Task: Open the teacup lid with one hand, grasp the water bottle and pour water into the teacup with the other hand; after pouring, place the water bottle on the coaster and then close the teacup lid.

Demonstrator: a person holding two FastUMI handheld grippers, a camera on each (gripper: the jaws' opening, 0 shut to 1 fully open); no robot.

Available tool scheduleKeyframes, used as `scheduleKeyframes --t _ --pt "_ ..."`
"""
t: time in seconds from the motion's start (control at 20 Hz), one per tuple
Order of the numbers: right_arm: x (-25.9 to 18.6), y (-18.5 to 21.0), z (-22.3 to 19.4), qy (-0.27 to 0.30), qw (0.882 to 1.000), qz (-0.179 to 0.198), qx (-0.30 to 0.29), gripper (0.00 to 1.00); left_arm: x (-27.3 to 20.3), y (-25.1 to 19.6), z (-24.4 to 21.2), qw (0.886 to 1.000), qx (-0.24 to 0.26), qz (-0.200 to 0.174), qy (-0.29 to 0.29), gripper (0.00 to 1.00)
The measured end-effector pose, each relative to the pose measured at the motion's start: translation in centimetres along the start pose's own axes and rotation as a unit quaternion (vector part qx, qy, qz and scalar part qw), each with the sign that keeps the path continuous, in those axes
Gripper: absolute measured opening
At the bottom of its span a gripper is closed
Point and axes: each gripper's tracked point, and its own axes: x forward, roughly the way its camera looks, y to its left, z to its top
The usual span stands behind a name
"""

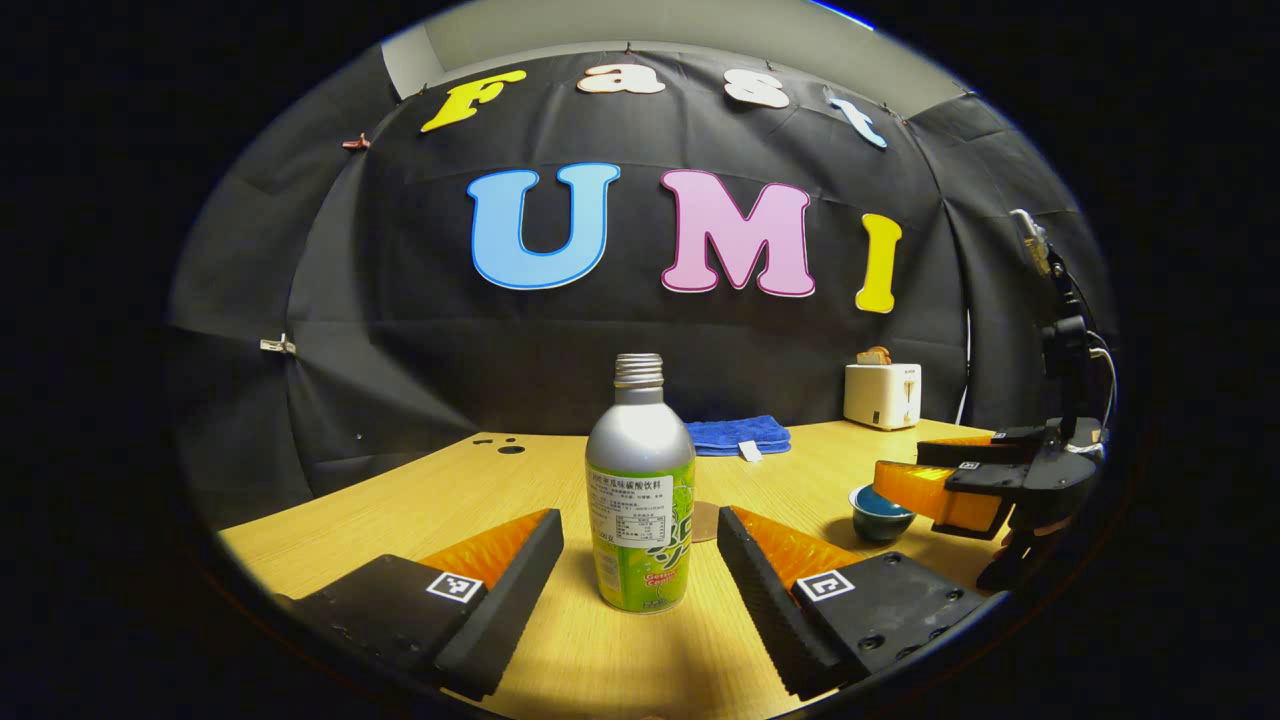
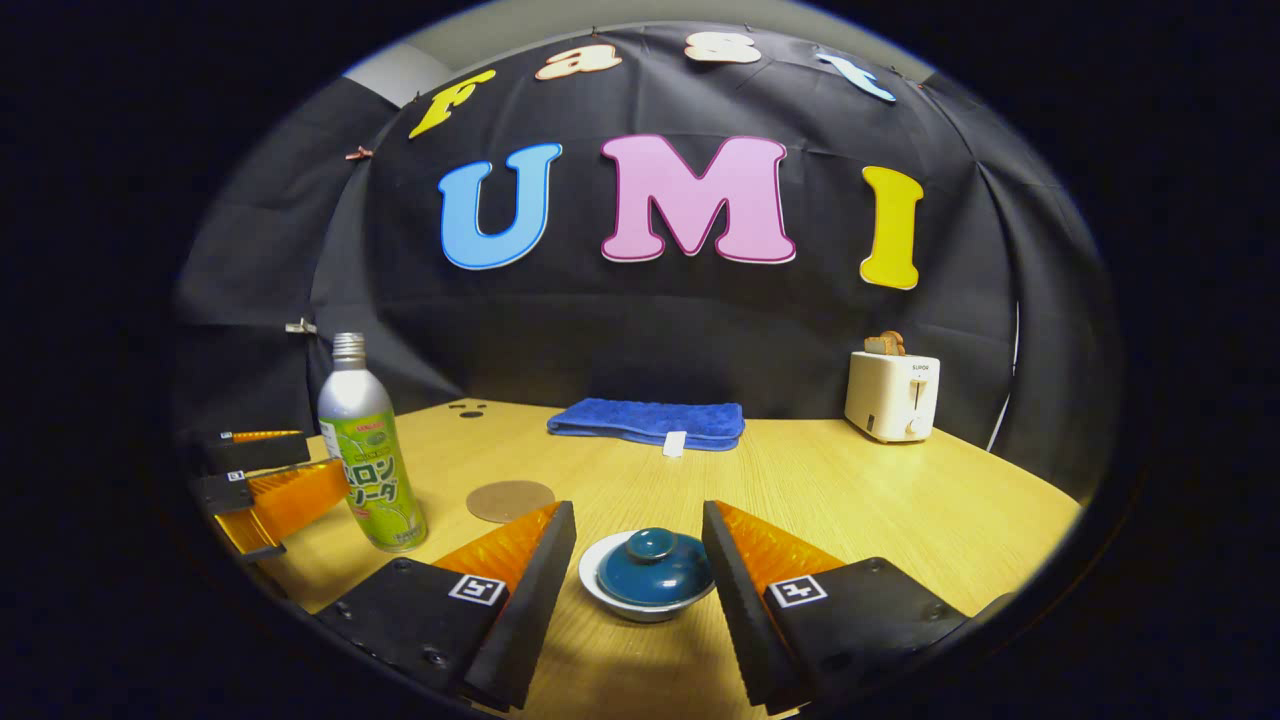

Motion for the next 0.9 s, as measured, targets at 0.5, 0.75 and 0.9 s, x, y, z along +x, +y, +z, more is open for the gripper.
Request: scheduleKeyframes --t 0.5,0.75,0.9 --pt "2.6 0.5 -2.0 0.071 0.995 0.014 -0.066 0.54 0.0 -0.1 0.1 1.0 0.0 -0.003 0.0 0.98" --pt "2.5 0.3 -1.9 0.066 0.996 0.016 -0.064 0.33 0.0 -0.1 0.1 1.0 0.001 -0.003 0.0 0.98" --pt "2.4 0.2 -1.7 0.06 0.997 0.021 -0.049 0.31 0.0 -0.1 0.0 1.0 0.001 -0.003 0.0 0.98"
